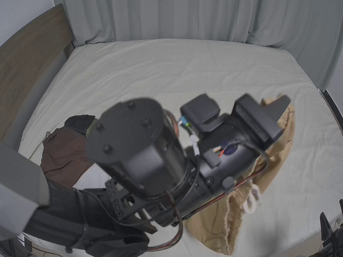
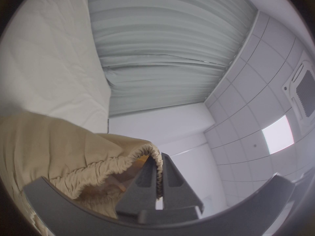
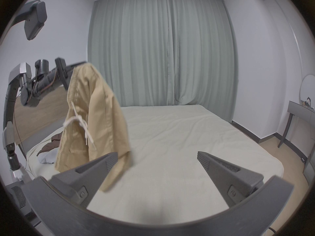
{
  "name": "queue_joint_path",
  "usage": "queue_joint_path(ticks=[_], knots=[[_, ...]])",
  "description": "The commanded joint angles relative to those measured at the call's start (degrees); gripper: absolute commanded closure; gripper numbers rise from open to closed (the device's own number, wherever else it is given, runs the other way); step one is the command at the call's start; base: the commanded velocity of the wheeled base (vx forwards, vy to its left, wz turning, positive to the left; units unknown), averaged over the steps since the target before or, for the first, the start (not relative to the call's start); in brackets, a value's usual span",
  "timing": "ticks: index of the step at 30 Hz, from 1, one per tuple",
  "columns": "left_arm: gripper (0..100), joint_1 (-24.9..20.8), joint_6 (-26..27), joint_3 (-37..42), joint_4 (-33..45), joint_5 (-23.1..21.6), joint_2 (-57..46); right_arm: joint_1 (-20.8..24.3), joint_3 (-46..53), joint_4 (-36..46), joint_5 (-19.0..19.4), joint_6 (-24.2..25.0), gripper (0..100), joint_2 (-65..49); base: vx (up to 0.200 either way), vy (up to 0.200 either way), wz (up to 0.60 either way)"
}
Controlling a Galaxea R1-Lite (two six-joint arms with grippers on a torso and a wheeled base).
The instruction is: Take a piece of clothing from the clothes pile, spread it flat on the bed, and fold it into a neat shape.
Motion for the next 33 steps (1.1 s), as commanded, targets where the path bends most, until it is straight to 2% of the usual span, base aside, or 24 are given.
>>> queue_joint_path(ticks=[1, 5, 7, 10, 11, 16, 18, 20, 23, 33], knots=[[100, -1.45, -4.62, -7.86, 3.32, -1.01, -4.58, 0.00, 1.01, 0.00, 0.02, -0.04, 0, -0.93, 0.000, 0.000, 0.00], [100, 1.02, -4.97, -5.40, 3.59, -0.48, -6.87, 0.00, 1.01, 0.00, 0.02, -0.04, 0, -0.93, 0.000, 0.000, 0.00], [100, 4.27, -4.18, -1.88, 4.20, -0.48, -7.66, 0.00, 1.01, 0.00, 0.02, -0.04, 0, -0.93, 0.000, 0.000, 0.00], [100, 8.40, -0.31, 3.39, 3.50, -0.57, -7.13, 0.00, 1.01, 0.00, 0.02, -0.04, 0, -0.93, 0.000, 0.000, 0.00], [100, 10.95, 2.68, 7.26, 2.80, -0.92, -6.34, 0.00, 1.01, 0.00, 0.02, -0.04, 0, -0.93, 0.000, 0.000, 0.00], [100, 18.07, 9.53, 17.19, -7.31, -3.20, -3.09, 0.00, 1.01, 0.00, 0.02, -0.04, 0, -0.93, 0.000, 0.000, 0.00], [100, 19.03, 11.12, 19.21, -9.77, -4.17, -2.38, 0.00, 1.01, 0.00, 0.02, -0.04, 0, -0.93, 0.000, 0.000, 0.00], [100, 20.97, 17.18, 24.75, -13.99, -6.54, -0.36, 0.00, 1.01, 0.00, 0.02, -0.04, 0, -0.93, 0.000, 0.000, 0.00], [100, 22.29, 20.08, 28.09, -13.81, -7.34, 0.16, 0.00, 1.01, 0.00, 0.02, -0.04, 0, -0.93, 0.000, 0.000, 0.00], [100, 26.68, 20.96, 31.16, -13.90, -7.34, -0.45, 0.00, 1.01, 0.00, 0.02, -0.04, 0, -0.93, 0.000, 0.000, 0.00]])
